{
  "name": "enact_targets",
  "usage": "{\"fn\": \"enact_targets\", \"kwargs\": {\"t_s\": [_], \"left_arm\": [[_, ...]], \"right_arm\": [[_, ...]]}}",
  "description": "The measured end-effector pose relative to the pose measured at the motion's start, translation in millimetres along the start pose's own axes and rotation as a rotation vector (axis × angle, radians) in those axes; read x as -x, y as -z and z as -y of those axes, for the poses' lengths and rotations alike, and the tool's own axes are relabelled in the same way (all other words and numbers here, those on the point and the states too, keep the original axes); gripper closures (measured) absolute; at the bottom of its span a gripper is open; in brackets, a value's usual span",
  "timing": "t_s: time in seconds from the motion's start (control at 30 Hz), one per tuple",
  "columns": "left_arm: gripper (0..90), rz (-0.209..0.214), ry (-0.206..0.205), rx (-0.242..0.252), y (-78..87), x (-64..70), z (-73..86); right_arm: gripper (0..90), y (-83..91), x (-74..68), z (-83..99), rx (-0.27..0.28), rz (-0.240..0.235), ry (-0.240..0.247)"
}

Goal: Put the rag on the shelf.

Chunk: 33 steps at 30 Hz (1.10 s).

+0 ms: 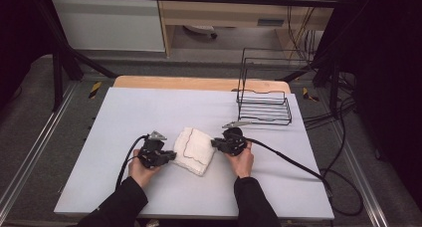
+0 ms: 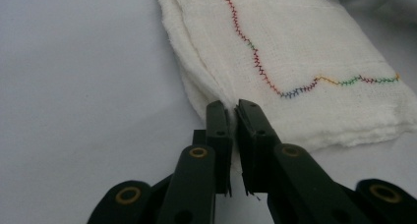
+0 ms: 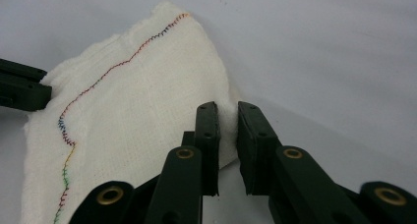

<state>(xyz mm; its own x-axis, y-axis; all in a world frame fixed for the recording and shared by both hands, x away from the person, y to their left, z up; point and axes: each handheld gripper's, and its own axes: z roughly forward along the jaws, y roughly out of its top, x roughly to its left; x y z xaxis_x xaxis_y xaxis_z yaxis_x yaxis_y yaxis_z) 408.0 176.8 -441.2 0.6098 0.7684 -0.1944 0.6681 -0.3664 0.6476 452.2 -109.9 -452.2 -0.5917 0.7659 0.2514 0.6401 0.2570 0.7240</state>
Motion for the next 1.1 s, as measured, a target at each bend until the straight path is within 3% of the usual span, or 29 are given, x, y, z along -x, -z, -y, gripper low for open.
{"fn": "enact_targets", "kwargs": {"t_s": [0.23,0.33,0.6,0.73,0.83,0.93,1.07,1.1], "left_arm": [[84.7,0.009,-0.004,-0.007,2.0,0.6,-0.8],[84.9,0.055,0.000,-0.018,4.1,3.9,-1.8],[84.5,0.114,-0.045,-0.052,7.1,34.0,3.2],[82.7,0.077,-0.074,-0.049,4.3,45.6,7.5],[80.7,0.073,-0.074,-0.034,3.8,44.5,8.0],[74.7,0.068,-0.077,-0.019,7.8,41.6,5.7],[53.4,0.037,-0.086,0.012,14.3,34.9,-4.5],[53.4,0.032,-0.089,0.012,15.4,32.9,-8.0]], "right_arm": [[82.9,23.6,-5.3,-2.7,0.001,0.034,0.037],[83.1,41.7,-5.9,-2.6,-0.008,0.034,0.038],[82.9,58.5,1.7,9.9,-0.062,0.051,0.024],[82.0,60.7,9.0,20.7,-0.059,0.049,0.031],[80.6,55.8,10.7,26.4,-0.053,0.055,0.051],[74.6,53.9,10.7,27.6,-0.034,0.063,0.061],[45.6,64.9,13.8,28.0,0.058,0.059,0.053],[45.6,64.9,13.8,28.0,0.058,0.059,0.053]]}}
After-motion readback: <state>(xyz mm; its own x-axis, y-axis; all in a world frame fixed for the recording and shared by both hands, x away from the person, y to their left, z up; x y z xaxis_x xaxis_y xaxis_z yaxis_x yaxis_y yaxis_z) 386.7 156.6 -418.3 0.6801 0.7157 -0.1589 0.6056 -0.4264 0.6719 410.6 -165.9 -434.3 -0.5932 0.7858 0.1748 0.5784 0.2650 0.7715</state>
